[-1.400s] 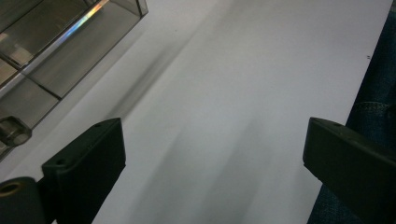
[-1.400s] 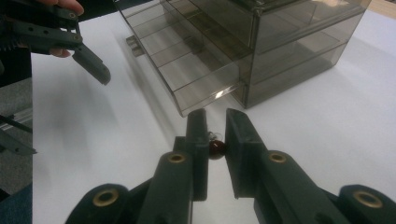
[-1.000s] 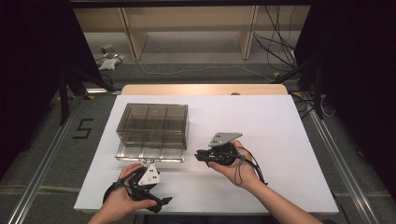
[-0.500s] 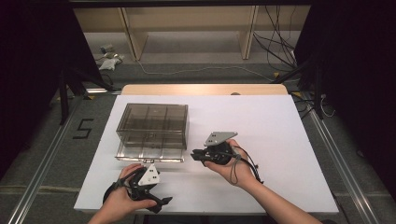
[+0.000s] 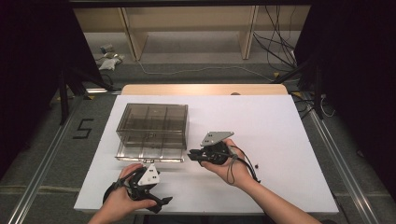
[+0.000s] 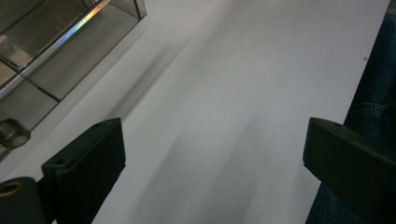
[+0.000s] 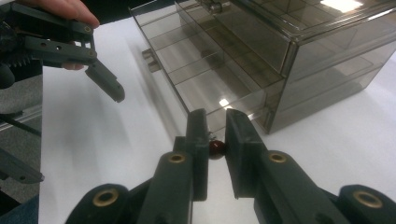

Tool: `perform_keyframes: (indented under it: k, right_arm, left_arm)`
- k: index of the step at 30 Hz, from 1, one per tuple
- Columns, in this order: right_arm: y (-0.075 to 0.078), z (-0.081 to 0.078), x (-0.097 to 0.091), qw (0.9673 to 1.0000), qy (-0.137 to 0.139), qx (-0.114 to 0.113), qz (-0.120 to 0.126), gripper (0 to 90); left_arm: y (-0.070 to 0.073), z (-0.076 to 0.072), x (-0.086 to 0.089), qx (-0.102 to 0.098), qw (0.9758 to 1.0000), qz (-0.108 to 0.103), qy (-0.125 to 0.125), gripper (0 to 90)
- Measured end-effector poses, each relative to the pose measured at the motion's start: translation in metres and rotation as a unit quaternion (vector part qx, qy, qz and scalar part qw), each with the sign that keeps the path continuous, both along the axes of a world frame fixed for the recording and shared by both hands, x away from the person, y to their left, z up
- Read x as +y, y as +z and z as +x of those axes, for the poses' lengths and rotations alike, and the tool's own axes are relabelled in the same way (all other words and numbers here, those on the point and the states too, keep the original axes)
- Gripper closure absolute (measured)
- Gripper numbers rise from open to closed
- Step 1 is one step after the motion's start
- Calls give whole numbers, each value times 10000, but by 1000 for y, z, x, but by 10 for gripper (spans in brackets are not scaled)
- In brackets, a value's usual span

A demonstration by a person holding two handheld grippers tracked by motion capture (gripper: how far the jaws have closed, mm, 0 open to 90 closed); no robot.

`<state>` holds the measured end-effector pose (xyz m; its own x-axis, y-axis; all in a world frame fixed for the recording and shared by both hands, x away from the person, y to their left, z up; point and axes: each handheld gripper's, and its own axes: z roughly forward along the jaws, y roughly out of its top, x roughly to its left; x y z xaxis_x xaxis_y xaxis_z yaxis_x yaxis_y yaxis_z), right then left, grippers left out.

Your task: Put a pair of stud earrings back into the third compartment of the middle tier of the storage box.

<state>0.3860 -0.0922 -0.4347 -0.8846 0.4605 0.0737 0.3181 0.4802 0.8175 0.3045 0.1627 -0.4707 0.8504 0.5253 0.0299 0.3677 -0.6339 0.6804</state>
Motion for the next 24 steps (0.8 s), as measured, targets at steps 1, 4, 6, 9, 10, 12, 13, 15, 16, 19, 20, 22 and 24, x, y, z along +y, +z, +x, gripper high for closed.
perform_keyframes:
  k: [1,4,6,9,10,12,13,15,16,19,20,22,24]
  right_arm:
    - [0,0,0,10000,11,1,-8,805]
    - [0,0,3,10000,30,8,-15,804]
    - [0,0,3,10000,41,7,-16,804]
    - [0,0,5,10000,44,8,-5,804]
    - [0,0,5,10000,49,3,-4,804]
    - [1,-1,7,10000,59,13,1,804]
    - [1,-1,7,10000,59,21,13,804]
    - [0,0,8,10000,80,-12,1,804]
    - [0,0,8,10000,84,-12,-3,804]
    - [0,0,10,10000,72,6,0,804]
    - [0,1,10,10000,77,1,-2,804]
    - [0,1,10,10000,86,-12,-7,804]
    - [0,2,12,10000,74,-8,16,804]
  left_arm:
    - [0,0,0,5,10000,-16,2,56]
    - [0,0,0,3,10000,-14,2,56]
    - [0,0,0,6,10000,-22,1,55]
    - [0,0,0,11,10000,-33,1,52]
    - [0,0,0,8,10000,-22,-4,51]
    - [-1,0,-1,-2,10000,-22,-7,50]
    - [-1,0,-1,-2,10000,-24,-11,49]
    - [-1,0,-1,-1,10000,-22,-10,49]
    - [-1,0,-1,1,10000,-18,-10,48]
    - [-1,0,0,-1,10000,-2,-29,49]
    - [-1,0,0,3,10000,-3,-33,49]
    - [-1,0,0,1,10000,17,-46,48]
    - [-1,0,-1,-1,10000,-4,-32,48]
